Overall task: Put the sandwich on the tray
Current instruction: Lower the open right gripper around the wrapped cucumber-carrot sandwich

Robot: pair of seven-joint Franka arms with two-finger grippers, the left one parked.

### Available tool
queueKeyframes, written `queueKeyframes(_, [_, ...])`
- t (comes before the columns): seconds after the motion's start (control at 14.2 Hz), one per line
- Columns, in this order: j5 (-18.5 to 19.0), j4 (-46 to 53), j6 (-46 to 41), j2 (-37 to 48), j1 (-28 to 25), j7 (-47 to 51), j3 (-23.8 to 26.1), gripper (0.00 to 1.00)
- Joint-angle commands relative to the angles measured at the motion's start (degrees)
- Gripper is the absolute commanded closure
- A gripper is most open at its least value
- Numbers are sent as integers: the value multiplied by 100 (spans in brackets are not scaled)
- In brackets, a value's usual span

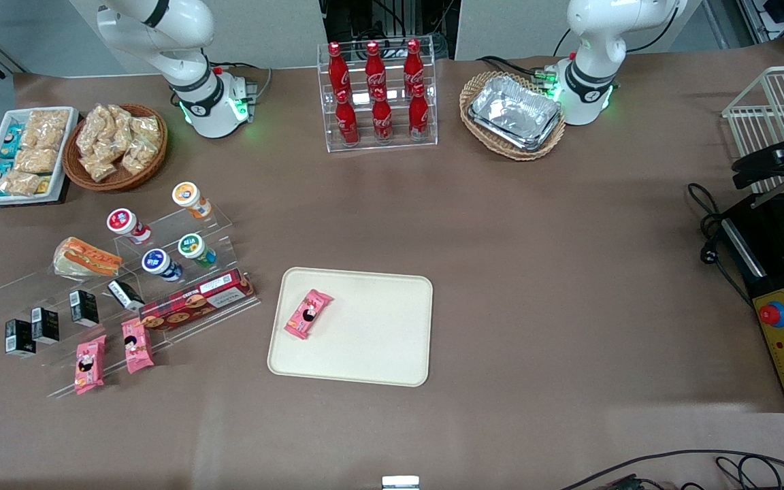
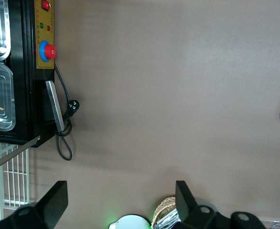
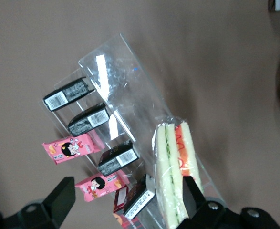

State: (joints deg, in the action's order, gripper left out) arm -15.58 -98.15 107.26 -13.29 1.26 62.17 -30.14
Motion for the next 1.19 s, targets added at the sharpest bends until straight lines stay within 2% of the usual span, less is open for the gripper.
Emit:
queueKeyframes(0.0, [-261,-283,217,81,-125,329,-19,0])
queueKeyframes(0.56, [-314,-1478,1183,458,-477,717,-1,0])
queueKeyframes(1.12, [-139,-2374,1175,1406,-477,550,-10,0])
